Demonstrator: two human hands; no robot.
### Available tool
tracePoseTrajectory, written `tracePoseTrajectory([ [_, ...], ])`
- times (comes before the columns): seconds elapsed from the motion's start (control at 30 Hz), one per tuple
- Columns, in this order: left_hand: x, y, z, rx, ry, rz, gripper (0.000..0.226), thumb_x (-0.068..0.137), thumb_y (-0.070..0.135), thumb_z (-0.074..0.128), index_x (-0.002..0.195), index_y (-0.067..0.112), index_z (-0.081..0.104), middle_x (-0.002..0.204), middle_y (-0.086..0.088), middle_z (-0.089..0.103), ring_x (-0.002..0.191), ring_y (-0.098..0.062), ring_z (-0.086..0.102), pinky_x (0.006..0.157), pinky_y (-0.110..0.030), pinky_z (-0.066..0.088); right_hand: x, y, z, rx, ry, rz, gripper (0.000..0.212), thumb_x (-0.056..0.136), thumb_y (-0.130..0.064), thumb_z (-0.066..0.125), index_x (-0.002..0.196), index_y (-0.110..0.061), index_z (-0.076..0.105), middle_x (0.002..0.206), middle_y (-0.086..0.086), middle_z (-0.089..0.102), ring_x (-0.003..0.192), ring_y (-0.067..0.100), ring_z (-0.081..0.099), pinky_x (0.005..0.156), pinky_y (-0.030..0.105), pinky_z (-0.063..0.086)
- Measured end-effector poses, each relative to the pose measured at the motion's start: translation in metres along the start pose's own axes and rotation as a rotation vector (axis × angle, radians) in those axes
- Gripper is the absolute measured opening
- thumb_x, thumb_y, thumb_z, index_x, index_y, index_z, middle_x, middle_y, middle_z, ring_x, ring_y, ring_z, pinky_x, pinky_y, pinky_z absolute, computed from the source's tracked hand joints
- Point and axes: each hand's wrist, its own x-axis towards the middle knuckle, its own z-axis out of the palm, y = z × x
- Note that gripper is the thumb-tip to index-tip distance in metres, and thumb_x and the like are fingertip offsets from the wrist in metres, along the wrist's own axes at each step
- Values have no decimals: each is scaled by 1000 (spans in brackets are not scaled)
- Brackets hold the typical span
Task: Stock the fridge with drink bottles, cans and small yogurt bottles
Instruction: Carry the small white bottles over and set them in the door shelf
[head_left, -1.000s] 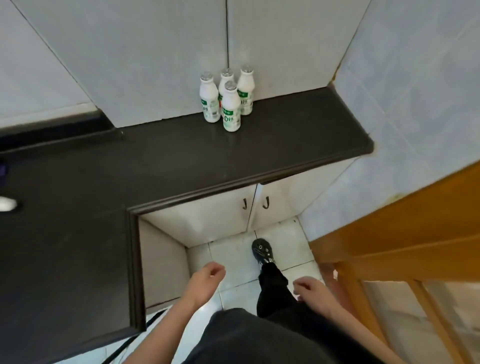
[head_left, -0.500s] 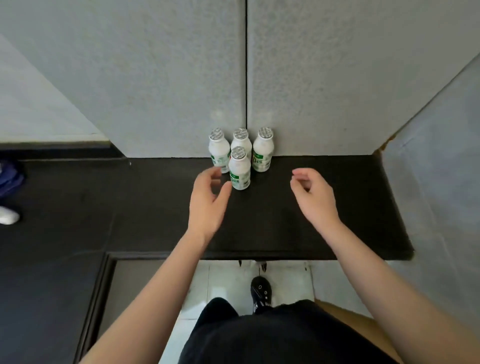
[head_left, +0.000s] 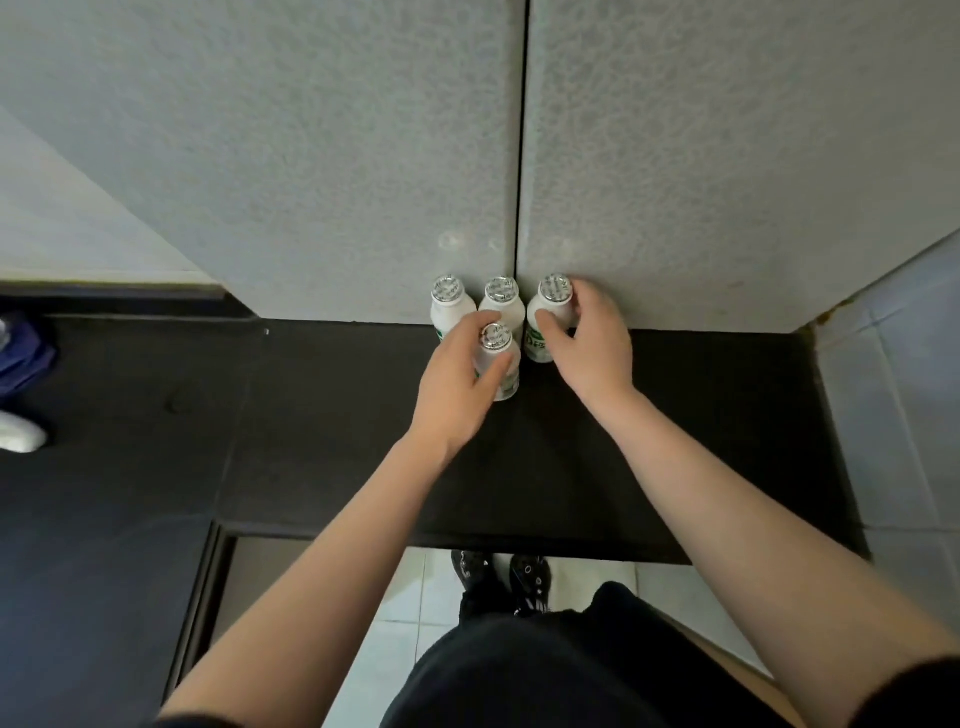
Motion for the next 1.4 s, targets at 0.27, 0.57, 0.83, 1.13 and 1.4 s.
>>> tracePoseTrajectory([
  [0.27,-30,-12,-28,-88,166,-61,31,91,29,57,121,32,52,101,35,58,93,11,58,78,-13,49,-2,15,4,21,57,-60,33,87,-33,61,115,-14,58,114,1,59,106,14,53,86,22,40],
  [0.57,-98,-22,-52,-162,146,-174,37,96,18,52,122,44,47,116,25,54,108,9,53,85,-7,44,-59,7,-4,219,-31,-101,40,80,-50,54,111,-25,57,102,-19,52,99,4,56,84,30,51],
  [0.83,-167,-33,-47,-114,275,-305,37,94,25,56,118,52,51,106,26,62,93,0,60,79,-15,47,-110,-12,32,278,-186,-204,36,83,-48,55,106,-20,57,99,-18,50,95,2,55,77,28,51],
  [1.13,-285,-57,-73,-42,563,-472,20,86,44,55,102,56,50,100,25,61,88,0,59,68,-10,45,-179,-59,72,342,-534,-362,41,83,-48,56,105,-14,59,102,-10,52,94,9,58,73,40,54],
  [1.4,-423,-66,-85,-49,794,-541,38,89,23,64,100,56,49,100,27,58,84,-4,60,66,-11,47,-292,-91,88,321,-767,-475,44,81,-57,55,106,-20,58,101,-11,53,93,10,59,76,41,55],
])
